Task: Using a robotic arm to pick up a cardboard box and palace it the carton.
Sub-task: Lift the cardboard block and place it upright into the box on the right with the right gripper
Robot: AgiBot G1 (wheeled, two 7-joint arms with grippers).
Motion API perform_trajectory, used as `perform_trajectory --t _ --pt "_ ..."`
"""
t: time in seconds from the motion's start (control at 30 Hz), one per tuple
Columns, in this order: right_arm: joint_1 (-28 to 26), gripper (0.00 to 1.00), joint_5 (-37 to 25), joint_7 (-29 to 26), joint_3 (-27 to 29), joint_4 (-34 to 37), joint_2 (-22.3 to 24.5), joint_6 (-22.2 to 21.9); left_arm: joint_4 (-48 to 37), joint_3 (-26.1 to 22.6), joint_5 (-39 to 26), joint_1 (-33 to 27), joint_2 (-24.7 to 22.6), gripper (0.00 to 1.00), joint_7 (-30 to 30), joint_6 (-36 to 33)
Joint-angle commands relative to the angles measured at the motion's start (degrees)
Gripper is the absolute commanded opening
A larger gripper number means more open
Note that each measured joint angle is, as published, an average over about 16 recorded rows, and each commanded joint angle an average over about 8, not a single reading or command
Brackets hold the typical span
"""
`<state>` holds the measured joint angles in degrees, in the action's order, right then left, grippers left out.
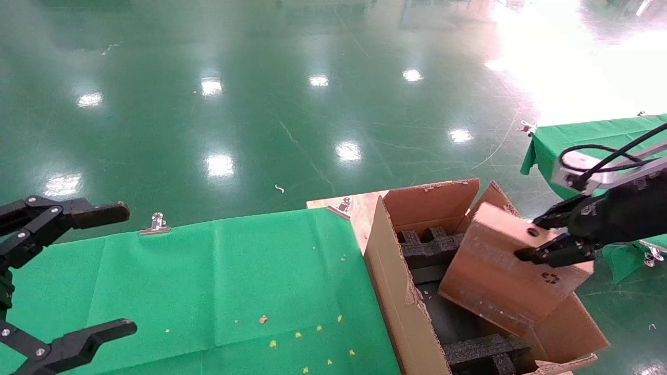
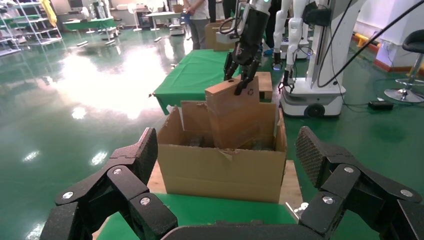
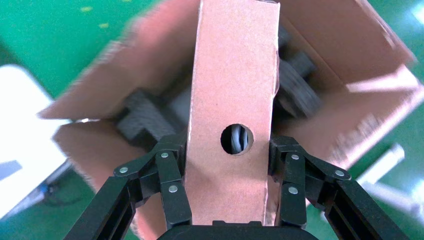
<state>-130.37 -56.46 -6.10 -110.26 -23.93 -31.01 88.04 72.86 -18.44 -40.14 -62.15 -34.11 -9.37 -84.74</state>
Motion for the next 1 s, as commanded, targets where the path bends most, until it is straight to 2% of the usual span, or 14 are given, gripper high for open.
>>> perform_trajectory --t 0.03,0.33,0.67,1.0 --pt "1.0 0.00 0.2 -1.3 -0.5 2.3 -0.2 -0.9 0.0 0.0 0.0 0.0 0.0 1.00 0.0 0.0" --pt "5.8 0.00 3.3 -7.7 0.3 5.3 1.4 -6.6 0.0 0.0 0.0 0.0 0.0 1.00 0.0 0.0" --pt "8.3 0.00 4.4 -13.9 0.4 3.6 3.2 -12.2 0.0 0.0 0.0 0.0 0.0 1.00 0.0 0.0" --pt "8.7 0.00 4.7 -15.2 0.4 2.2 3.8 -13.7 0.0 0.0 0.0 0.0 0.0 1.00 0.0 0.0"
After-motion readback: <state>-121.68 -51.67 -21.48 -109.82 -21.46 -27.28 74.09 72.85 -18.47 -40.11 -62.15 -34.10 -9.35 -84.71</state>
